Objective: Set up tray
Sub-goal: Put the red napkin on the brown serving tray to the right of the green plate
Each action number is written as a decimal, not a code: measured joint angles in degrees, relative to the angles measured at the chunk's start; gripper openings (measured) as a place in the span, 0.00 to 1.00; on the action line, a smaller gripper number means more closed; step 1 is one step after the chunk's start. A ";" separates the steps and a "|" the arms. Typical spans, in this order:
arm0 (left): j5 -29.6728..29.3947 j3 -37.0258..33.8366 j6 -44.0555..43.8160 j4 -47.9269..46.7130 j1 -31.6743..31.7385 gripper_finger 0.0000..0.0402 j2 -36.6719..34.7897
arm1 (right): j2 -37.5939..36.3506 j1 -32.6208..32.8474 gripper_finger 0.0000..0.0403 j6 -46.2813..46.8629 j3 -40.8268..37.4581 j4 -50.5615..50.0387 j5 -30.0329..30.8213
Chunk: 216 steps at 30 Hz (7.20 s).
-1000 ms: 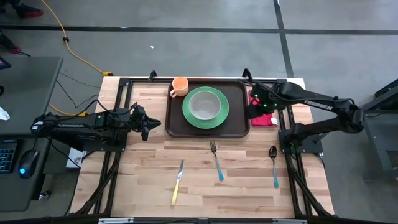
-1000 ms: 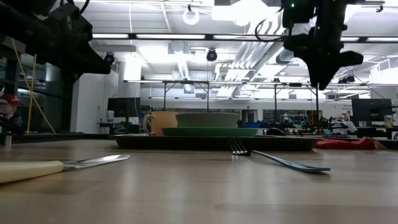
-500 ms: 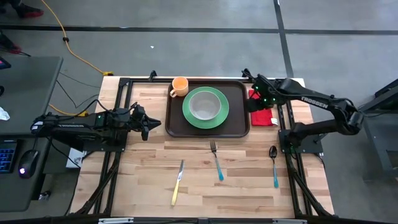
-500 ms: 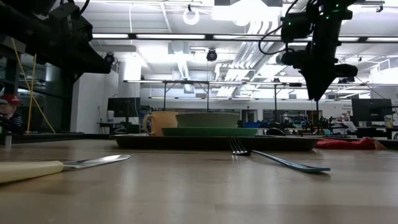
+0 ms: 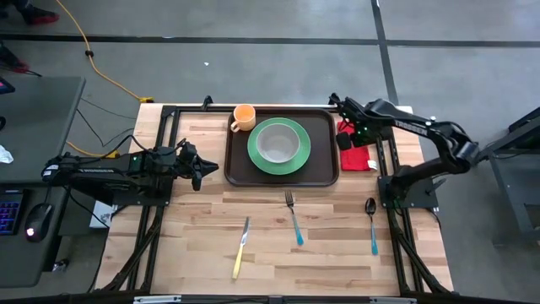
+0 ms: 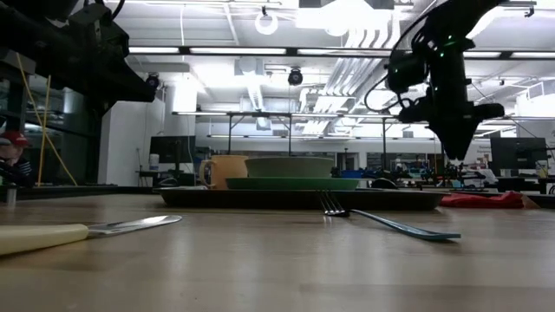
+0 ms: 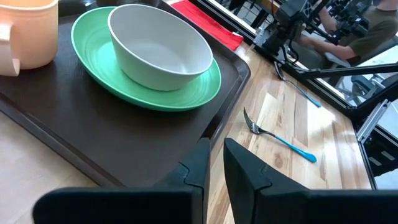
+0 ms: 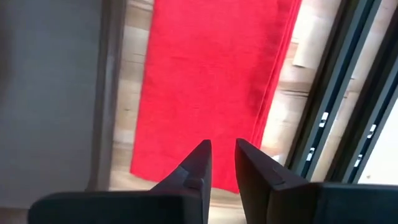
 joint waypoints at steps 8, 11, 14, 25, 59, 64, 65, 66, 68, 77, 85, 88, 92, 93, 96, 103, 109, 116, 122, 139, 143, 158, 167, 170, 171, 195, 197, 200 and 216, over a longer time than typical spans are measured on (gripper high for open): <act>0.00 0.00 0.00 -0.02 0.00 0.19 0.00 | 2.80 -3.17 0.19 -3.23 0.00 1.41 1.40; -0.02 0.00 0.00 -0.02 0.00 0.19 0.02 | 2.87 -4.27 0.22 -3.46 0.00 1.65 1.39; -0.02 0.00 0.00 -0.07 0.00 0.19 0.00 | 2.87 -5.42 0.24 -3.02 0.00 1.63 1.40; -0.04 0.00 0.26 -0.23 0.00 0.19 0.01 | 2.85 -9.27 0.27 -3.44 -0.68 2.39 2.12; -0.30 0.00 -0.63 -0.07 0.02 0.19 0.02 | 2.87 -15.59 0.27 -5.70 -12.31 18.21 -4.01; -0.28 0.00 -0.63 -0.07 0.02 0.19 0.00 | 2.87 -15.80 0.27 -6.47 -12.31 17.75 -1.87; -0.28 0.00 -0.65 -0.09 0.02 0.19 0.01 | 2.87 -15.97 0.27 -6.48 -12.31 17.77 -1.50; -0.28 0.00 -0.65 -0.07 0.02 0.19 0.00 | 2.87 -16.13 0.27 -6.48 -12.31 17.82 -1.32; -0.28 0.00 -0.66 -0.07 0.02 0.19 0.02 | 2.87 -16.65 0.27 -6.64 -12.31 17.88 -1.00; -0.28 0.00 -0.66 -0.09 0.01 0.19 0.02 | 2.87 -18.35 0.27 -7.75 -12.74 20.29 -2.15; -0.55 0.00 -0.66 -0.09 0.02 0.19 0.00 | 2.65 -18.29 0.27 -7.53 -18.08 25.87 -3.75; -0.57 0.00 -0.66 -0.09 0.00 0.19 0.01 | 2.69 -18.27 0.27 -7.56 -18.44 25.78 -3.26; -0.61 0.00 -0.89 -0.06 0.01 0.19 0.00 | 2.74 -18.28 0.27 -7.58 -18.47 26.91 -3.33; -0.63 0.00 -1.05 -0.04 0.02 0.19 0.02 | 2.75 -18.27 0.27 -7.56 -18.53 27.17 -3.34; -0.69 0.00 -1.09 -0.04 0.02 0.19 0.02 | 2.76 -18.24 0.27 -7.55 -18.52 28.11 -3.92; -0.74 0.00 -1.20 -0.04 0.02 0.19 0.02 | 2.83 -18.25 0.22 -7.55 -18.58 28.96 -4.09; -0.74 0.00 -1.18 -0.04 0.01 0.19 0.02 | 2.85 -18.26 0.10 -7.76 -18.58 29.33 -3.46; -0.72 0.00 -1.14 -0.04 0.02 0.19 0.02 | 2.87 -18.26 0.02 -7.94 -18.58 29.32 -2.92; -0.72 0.00 -1.08 -0.04 0.01 0.19 0.01 | 2.87 -18.26 0.01 -8.06 -18.60 29.31 -3.55; -0.63 0.00 -1.09 -0.04 0.02 0.19 0.02 | -4.55 -18.59 0.00 -7.44 -18.80 27.00 -8.72; -0.54 0.00 -1.09 -0.02 0.00 0.19 0.02 | -7.36 -18.57 0.00 -7.34 -18.75 25.80 -8.21; -0.55 0.00 -1.11 0.00 0.02 0.19 0.01 | -17.28 -18.57 0.00 -4.90 -18.71 25.46 -9.14; -0.68 0.00 -1.32 0.02 0.01 0.19 0.01 | -22.14 -18.57 0.00 -3.19 -18.65 25.89 -11.00; -0.79 0.00 -1.46 0.02 0.02 0.19 0.00 | -23.41 -18.57 0.00 -2.33 -18.63 26.82 -12.35; -0.79 0.00 -1.46 0.02 0.00 0.19 0.01 | -23.77 -18.57 0.00 -2.04 -18.62 27.01 -12.85; -1.68 0.00 -1.51 0.02 0.02 0.19 0.02 | -26.05 -16.16 0.00 0.56 3.99 24.14 -24.20; -1.74 0.00 -1.51 0.02 0.00 0.19 0.02 | -26.03 -14.47 0.00 1.35 5.78 22.51 -24.20; -2.07 0.00 -1.50 0.02 0.02 0.19 0.00 | -26.02 -11.20 0.00 3.03 7.05 21.91 -23.79; -2.27 0.00 -1.51 0.02 0.00 0.19 0.00 | -22.13 3.40 0.00 9.20 6.73 20.94 -14.51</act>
